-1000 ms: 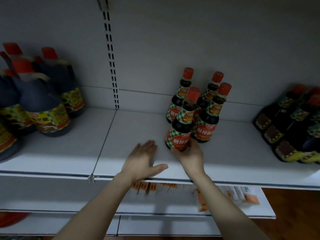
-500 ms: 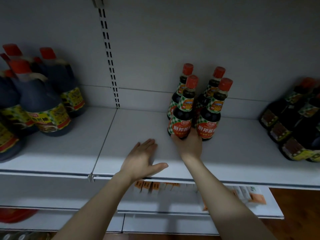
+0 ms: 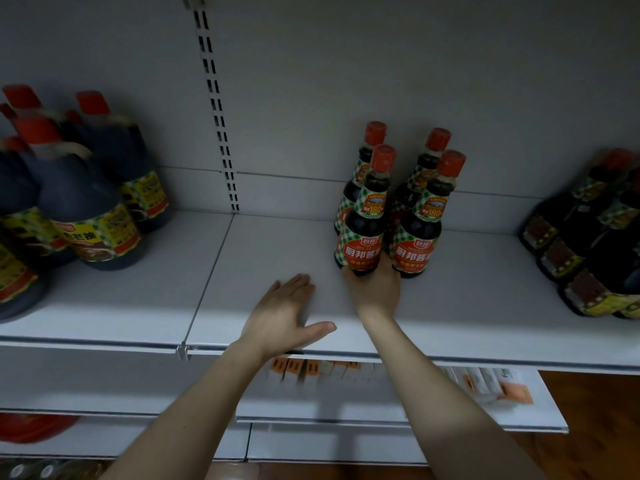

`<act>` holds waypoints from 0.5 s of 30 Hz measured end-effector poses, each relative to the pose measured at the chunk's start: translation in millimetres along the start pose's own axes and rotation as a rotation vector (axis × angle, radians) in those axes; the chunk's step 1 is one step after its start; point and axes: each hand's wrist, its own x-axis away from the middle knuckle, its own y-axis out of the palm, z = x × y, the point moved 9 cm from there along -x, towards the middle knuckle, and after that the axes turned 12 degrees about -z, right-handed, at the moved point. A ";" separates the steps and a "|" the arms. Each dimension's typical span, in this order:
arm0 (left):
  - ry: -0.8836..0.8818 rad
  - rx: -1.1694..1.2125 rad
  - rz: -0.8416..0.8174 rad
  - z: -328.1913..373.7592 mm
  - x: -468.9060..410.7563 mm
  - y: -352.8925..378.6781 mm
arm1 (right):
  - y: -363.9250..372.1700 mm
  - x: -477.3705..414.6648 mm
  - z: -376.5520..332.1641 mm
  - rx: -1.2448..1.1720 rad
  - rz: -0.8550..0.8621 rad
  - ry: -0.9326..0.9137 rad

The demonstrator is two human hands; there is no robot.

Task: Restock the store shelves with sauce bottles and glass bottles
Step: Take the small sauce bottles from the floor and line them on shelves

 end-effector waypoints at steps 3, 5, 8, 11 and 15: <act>0.000 0.009 0.011 -1.2 -0.2 -0.1 | 0.6 -1.0 3.5 -0.042 0.012 0.024; 0.007 0.012 0.017 -0.5 0.2 -0.5 | -0.2 -0.8 2.7 -0.045 0.021 0.029; 0.016 0.005 0.029 0.5 0.8 -1.4 | -0.1 -0.1 0.6 -0.022 0.017 0.031; 0.015 0.015 0.035 0.4 1.1 -1.4 | -0.7 0.2 0.2 -0.018 0.016 0.029; 0.010 -0.004 0.024 0.0 0.6 -0.3 | 0.3 0.8 -1.4 -0.023 -0.001 0.018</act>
